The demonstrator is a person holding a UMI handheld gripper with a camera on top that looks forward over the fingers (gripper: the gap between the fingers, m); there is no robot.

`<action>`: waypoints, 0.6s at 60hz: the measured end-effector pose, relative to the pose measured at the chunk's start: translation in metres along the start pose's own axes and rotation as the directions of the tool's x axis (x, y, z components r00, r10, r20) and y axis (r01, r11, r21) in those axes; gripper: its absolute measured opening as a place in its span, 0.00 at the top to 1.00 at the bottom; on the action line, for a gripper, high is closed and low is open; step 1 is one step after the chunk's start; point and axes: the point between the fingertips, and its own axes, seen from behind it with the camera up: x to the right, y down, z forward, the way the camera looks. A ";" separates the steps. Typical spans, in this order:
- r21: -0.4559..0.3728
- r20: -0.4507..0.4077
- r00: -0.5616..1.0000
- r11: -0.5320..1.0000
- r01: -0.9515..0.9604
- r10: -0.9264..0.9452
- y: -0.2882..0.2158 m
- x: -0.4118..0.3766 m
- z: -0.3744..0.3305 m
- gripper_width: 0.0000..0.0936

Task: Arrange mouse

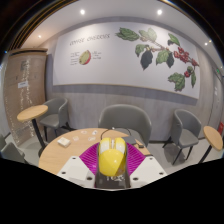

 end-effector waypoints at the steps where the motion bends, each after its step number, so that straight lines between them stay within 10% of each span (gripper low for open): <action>1: -0.032 -0.010 1.000 0.999 -0.010 0.010 0.013 0.006 0.005 0.63; 16: -0.391 -0.058 0.993 0.913 -0.117 0.103 0.164 0.045 0.048 0.58; 24: -0.391 -0.031 0.995 0.915 -0.103 0.098 0.163 0.047 0.044 0.44; 30: -0.302 0.026 0.997 0.951 -0.059 0.070 0.133 0.054 0.021 0.08; 36: -0.140 0.066 0.989 0.983 -0.121 0.131 0.085 0.061 -0.016 0.08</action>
